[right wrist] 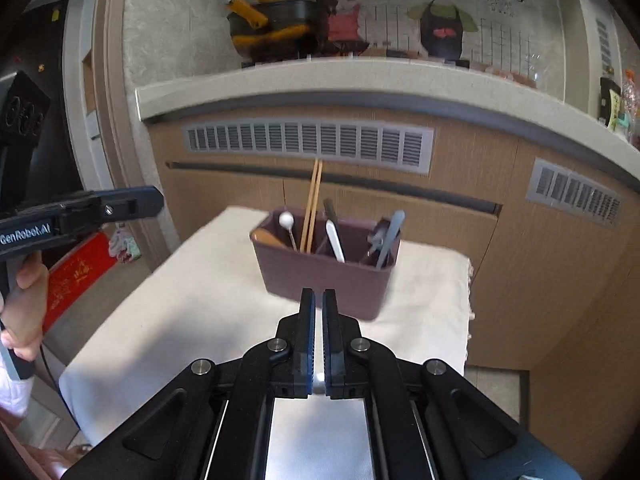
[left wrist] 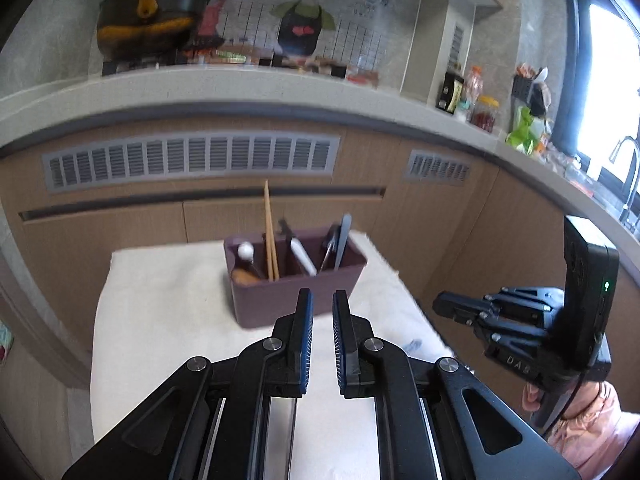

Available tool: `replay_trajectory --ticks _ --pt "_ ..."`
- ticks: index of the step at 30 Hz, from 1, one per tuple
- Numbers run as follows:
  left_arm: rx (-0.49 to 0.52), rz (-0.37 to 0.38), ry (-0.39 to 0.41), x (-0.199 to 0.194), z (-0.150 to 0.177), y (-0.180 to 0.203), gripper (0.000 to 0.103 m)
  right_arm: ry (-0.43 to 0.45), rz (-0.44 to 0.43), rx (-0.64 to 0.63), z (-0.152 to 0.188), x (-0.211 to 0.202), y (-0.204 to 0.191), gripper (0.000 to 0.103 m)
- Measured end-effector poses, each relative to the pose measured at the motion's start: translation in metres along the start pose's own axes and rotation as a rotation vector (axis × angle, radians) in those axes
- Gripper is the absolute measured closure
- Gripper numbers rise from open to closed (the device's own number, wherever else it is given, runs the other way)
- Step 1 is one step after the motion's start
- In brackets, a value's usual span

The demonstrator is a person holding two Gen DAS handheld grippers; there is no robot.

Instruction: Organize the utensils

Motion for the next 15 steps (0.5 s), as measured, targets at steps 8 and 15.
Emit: replay_trajectory --ticks 8,15 --pt "-0.008 -0.028 -0.302 0.064 0.091 -0.026 0.090 -0.233 -0.136 -0.035 0.072 0.059 0.000 0.054" --pt "-0.046 -0.090 -0.403 0.079 0.132 -0.052 0.062 -0.352 -0.206 -0.229 0.104 0.105 -0.014 0.054"
Point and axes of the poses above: each gripper's, at about its wrist camera, not at the fingertips, and x roughly the way its jaws point, y to its right, z to its underside, the point moved 8 cm from there along x, roughly the way its jaws point, and after that the axes turned 5 degrees about y, right-handed, at the moved point
